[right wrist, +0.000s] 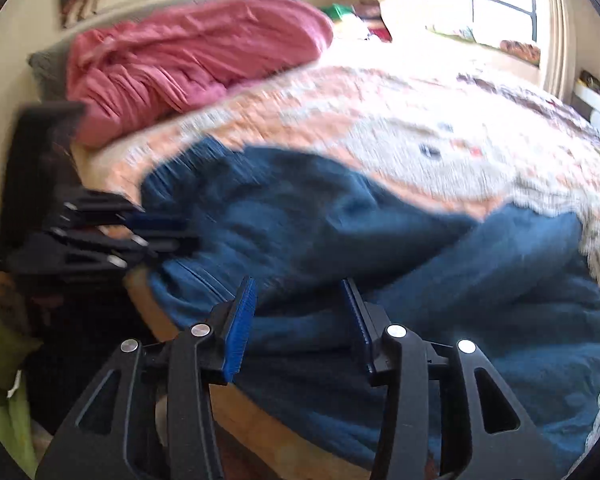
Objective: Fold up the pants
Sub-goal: 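Hold the waistband with the left tool while the right tool grasps the lace hem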
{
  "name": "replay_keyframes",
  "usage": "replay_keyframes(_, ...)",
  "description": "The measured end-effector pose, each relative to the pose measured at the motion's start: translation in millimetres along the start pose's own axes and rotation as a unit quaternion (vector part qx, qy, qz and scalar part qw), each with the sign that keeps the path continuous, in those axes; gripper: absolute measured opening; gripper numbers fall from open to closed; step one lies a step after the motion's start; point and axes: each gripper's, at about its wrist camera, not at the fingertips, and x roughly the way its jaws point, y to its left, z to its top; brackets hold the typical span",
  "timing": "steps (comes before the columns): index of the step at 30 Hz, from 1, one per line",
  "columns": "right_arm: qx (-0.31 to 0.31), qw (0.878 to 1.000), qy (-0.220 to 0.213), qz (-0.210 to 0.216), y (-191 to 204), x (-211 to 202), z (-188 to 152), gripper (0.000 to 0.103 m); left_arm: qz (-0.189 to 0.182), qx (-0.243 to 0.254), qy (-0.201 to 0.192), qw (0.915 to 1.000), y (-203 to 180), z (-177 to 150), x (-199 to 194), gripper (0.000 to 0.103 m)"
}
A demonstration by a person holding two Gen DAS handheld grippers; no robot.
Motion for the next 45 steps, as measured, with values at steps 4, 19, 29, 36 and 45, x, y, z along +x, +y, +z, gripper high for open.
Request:
replay_keyframes(4,0.021,1.000,0.005,0.005,-5.7,7.5,-8.7,0.042,0.000,-0.002,0.001,1.0000,0.2,-0.4,3.3,0.017)
replay_keyframes(19,0.103,0.990,-0.095,0.011,-63.2,-86.4,-11.5,0.063,-0.020,0.007,-0.072,0.9972,-20.0,15.7,-48.8,0.042)
replay_keyframes(29,0.156,0.980,-0.104,-0.068,-102.0,-108.1,-24.5,0.076,-0.115,0.049,-0.028,0.9918,-77.9,24.4,-21.6,0.045)
replay_keyframes(36,0.171,0.976,-0.106,-0.082,-115.0,-110.6,-29.7,0.076,-0.152,0.054,0.026,0.9866,-106.1,35.9,29.5,0.037)
replay_keyframes(45,0.145,0.980,-0.096,-0.099,-120.0,-103.9,-7.1,0.076,-0.150,0.047,0.053,0.9861,-111.4,69.5,70.4,0.029)
